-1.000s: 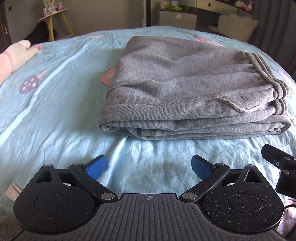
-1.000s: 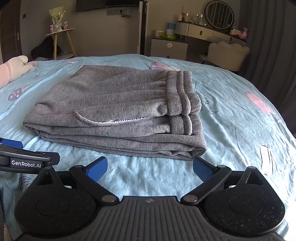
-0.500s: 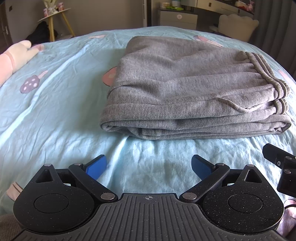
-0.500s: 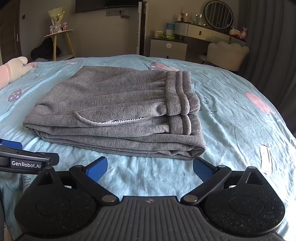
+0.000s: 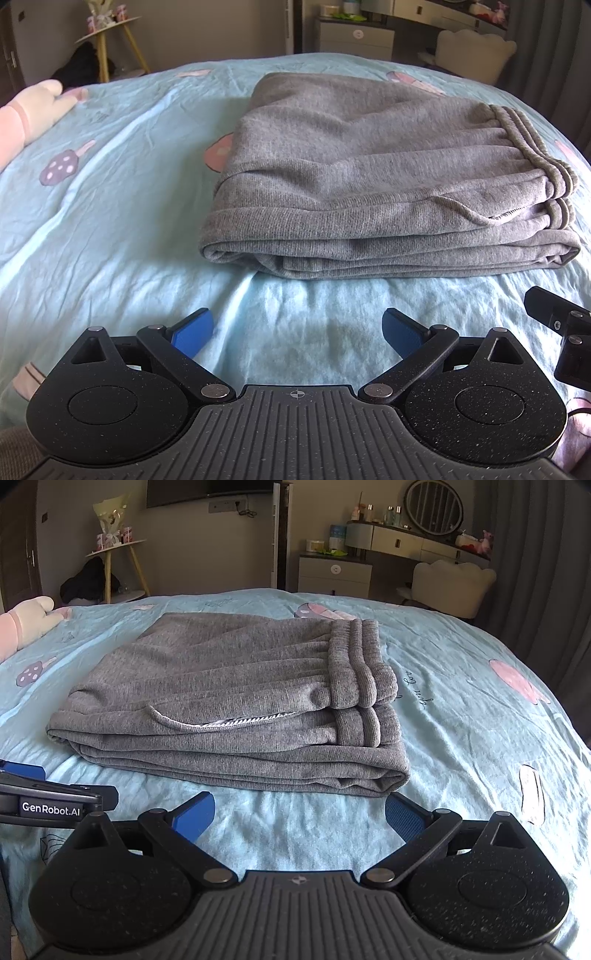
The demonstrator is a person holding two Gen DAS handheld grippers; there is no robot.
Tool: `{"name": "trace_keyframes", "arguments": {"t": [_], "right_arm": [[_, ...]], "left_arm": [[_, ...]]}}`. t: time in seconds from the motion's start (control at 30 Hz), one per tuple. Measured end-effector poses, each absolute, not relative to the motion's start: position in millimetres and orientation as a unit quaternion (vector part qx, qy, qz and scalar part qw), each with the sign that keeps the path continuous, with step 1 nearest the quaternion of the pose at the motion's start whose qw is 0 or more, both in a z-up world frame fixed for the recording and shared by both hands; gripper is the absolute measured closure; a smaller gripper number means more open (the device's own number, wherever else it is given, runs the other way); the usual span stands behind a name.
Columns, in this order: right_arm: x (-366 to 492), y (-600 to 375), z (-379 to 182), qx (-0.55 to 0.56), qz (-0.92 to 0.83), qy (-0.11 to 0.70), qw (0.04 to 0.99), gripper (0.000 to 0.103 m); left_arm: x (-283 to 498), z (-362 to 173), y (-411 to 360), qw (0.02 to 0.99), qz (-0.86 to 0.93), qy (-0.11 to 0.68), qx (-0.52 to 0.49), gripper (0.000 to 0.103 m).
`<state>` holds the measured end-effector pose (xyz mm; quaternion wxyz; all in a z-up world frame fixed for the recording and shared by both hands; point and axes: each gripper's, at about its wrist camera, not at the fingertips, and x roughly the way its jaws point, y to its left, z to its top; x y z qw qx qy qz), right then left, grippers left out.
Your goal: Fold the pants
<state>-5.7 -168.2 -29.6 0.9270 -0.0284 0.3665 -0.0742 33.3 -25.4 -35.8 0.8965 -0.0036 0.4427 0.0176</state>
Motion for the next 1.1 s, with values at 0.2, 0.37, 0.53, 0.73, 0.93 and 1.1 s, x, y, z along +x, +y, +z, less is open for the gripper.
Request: {"name": "trace_keyframes", "arguments": {"t": [0.2, 0.37, 0.53, 0.73, 0.93, 1.1], "right_arm": [[-6.3, -168.6, -29.4, -0.026, -0.074, 0.367, 0.927, 0.004], [-6.6, -168.2, -29.3, -0.025, -0.073, 0.367, 0.927, 0.004], [-5.8, -169.0, -29.1, -0.023, -0.074, 0.367, 0.927, 0.004], [-5.7, -169.3, -28.8, -0.021, -0.075, 0.367, 0.927, 0.004], [-6.3, -169.8, -28.8, -0.021, -0.075, 0.367, 0.927, 0.004], [-6.2, -169.9, -28.9, -0.021, -0.075, 0.367, 0.927, 0.004]], "left_arm": [[33.2, -35.5, -25.6, 0.897, 0.017, 0.442, -0.002, 0.002], [33.2, -35.5, -25.7, 0.897, 0.018, 0.442, -0.002, 0.002], [33.3, -35.5, -25.6, 0.897, 0.018, 0.442, -0.002, 0.002], [32.7, -35.1, -24.4, 0.897, 0.020, 0.442, -0.004, 0.002], [31.3, -33.0, -23.7, 0.899, 0.022, 0.437, -0.004, 0.002], [31.3, -33.1, -23.4, 0.899, 0.024, 0.437, -0.004, 0.002]]}}
